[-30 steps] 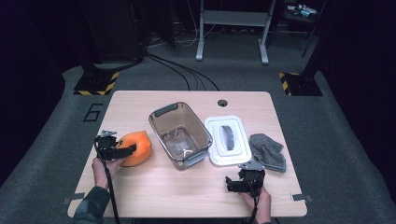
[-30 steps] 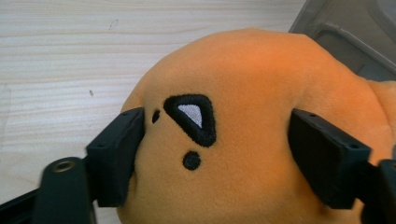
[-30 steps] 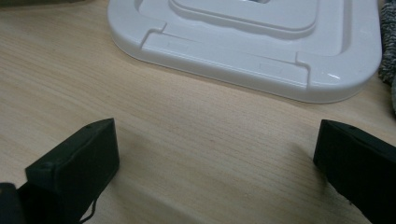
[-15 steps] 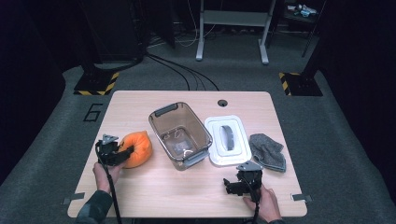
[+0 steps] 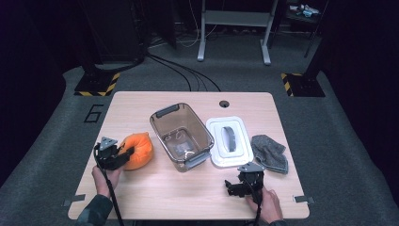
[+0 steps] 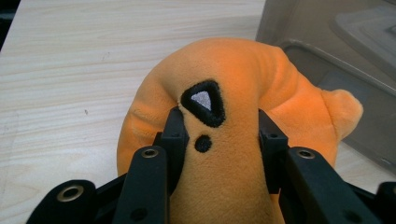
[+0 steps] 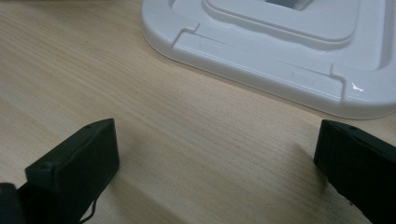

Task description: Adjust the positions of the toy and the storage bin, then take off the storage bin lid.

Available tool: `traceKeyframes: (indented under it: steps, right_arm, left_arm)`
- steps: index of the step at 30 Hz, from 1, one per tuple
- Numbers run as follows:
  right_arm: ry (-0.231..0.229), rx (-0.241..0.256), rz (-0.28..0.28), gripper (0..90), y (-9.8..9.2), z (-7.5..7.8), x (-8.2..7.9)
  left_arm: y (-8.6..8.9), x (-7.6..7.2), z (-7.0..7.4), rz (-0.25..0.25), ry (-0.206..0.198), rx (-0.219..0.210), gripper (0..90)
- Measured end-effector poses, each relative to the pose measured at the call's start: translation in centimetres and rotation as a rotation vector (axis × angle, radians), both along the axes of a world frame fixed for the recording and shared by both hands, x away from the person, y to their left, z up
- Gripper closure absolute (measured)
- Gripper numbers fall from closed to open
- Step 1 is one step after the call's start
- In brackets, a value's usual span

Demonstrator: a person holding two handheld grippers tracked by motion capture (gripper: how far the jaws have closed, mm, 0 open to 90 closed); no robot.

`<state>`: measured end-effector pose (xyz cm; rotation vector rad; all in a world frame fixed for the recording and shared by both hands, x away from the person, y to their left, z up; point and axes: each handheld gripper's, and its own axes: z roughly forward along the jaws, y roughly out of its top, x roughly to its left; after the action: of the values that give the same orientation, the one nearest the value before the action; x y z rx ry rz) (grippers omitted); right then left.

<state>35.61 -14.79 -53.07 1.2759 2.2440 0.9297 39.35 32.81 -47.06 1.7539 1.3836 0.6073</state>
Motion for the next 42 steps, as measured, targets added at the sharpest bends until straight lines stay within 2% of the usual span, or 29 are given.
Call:
traceKeyframes:
  steps: [12, 25, 42]
  right_arm:
    - [-0.001, -0.001, 0.001, 0.0, 0.0, 0.0, 0.0]
    - [0.000, -0.001, 0.001, 0.0, 0.0, 0.0, 0.0]
    - [0.000, -0.001, 0.001, 0.0, 0.0, 0.0, 0.0]
  left_arm:
    - [0.1, -0.3, 0.5, -0.011, -0.012, -0.003, 64.3]
    - [-0.3, -0.3, 2.1, -0.032, -0.033, 0.003, 64.2]
    - [-0.1, 0.1, 5.2, -0.025, -0.084, 0.007, 64.1]
